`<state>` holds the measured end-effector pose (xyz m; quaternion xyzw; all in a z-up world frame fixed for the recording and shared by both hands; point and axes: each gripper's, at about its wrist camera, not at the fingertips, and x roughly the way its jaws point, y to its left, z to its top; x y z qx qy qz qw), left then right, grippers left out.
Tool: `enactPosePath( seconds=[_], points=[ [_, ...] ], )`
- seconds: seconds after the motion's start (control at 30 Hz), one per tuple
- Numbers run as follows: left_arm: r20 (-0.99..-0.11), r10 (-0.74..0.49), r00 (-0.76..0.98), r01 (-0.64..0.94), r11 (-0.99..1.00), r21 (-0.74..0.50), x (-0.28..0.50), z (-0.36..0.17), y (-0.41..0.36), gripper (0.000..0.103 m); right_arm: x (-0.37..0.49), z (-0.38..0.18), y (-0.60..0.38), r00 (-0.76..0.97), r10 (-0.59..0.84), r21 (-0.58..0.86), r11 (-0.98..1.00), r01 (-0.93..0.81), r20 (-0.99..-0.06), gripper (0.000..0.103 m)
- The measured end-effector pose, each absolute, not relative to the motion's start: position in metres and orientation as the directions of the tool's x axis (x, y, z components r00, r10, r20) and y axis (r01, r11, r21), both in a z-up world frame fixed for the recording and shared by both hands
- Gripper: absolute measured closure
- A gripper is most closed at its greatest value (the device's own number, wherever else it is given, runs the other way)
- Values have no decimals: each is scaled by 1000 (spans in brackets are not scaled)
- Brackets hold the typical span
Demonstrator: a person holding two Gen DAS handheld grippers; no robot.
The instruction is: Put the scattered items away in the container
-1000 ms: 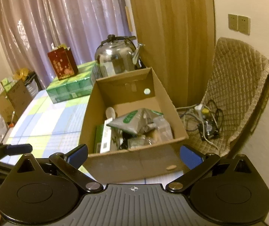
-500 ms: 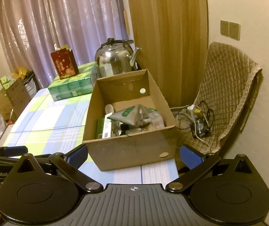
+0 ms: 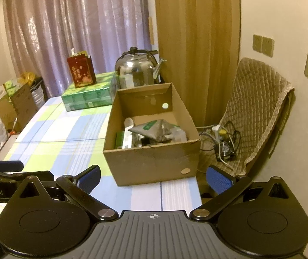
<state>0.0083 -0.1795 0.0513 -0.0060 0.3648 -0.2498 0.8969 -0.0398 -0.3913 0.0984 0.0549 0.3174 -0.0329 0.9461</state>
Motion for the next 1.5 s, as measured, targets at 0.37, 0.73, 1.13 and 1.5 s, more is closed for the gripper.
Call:
enactPosePath(
  seconds=[0.37, 0.73, 1.13, 1.5],
  points=[
    [-642, -432, 633, 402, 892, -204, -14, 53, -167, 1, -67, 103, -373, 813, -22, 75, 994, 81, -581, 2],
    [-655, -408, 636, 375, 905, -200, -23, 38, -160, 1, -82, 108, -361, 827, -22, 82, 993, 82, -561, 2],
    [-665, -395, 634, 361, 912, -197, -25, 29, -160, 1, -88, 101, -355, 827, -32, 60, 995, 79, -562, 2],
    [-669, -390, 632, 371, 911, -179, -30, 27, -167, 1, -91, 92, -357, 826, -24, 75, 994, 80, -563, 2]
  ],
)
